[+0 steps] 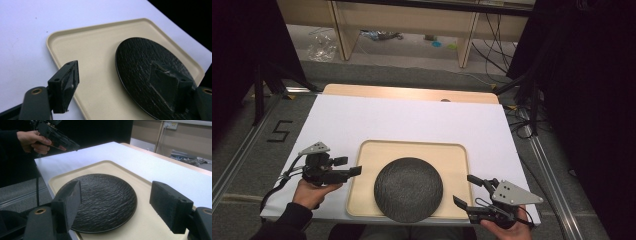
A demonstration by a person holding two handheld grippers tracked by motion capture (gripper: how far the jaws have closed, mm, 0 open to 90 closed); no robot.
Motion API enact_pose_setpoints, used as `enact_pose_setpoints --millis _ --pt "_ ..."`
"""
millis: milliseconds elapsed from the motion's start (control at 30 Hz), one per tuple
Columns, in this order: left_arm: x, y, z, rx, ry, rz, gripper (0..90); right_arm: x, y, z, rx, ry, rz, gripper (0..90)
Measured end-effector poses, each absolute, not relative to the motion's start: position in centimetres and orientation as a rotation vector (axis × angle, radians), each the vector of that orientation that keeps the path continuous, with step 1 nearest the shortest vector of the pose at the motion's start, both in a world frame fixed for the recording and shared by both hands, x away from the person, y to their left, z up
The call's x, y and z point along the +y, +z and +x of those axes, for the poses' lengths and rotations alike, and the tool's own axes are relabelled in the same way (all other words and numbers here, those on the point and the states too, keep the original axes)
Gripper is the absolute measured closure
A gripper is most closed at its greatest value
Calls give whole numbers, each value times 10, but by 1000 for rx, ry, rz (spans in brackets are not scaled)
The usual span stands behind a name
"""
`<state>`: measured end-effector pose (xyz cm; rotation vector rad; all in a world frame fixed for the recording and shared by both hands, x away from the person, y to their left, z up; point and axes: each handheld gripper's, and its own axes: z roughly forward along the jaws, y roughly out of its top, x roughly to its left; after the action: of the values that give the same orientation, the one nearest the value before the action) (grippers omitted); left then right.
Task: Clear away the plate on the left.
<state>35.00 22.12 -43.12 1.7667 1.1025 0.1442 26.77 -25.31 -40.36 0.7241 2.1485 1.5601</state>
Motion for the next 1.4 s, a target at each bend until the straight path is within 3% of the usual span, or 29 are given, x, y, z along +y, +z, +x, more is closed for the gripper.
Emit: enact_pose_setpoints --millis 767,1400 --pt "240 -416 319 1020 271 1684 196 -253 -403 267 2148 1563 725 263" --pt "245 -409 293 893 359 1692 159 -253 -403 268 2122 1569 739 184"
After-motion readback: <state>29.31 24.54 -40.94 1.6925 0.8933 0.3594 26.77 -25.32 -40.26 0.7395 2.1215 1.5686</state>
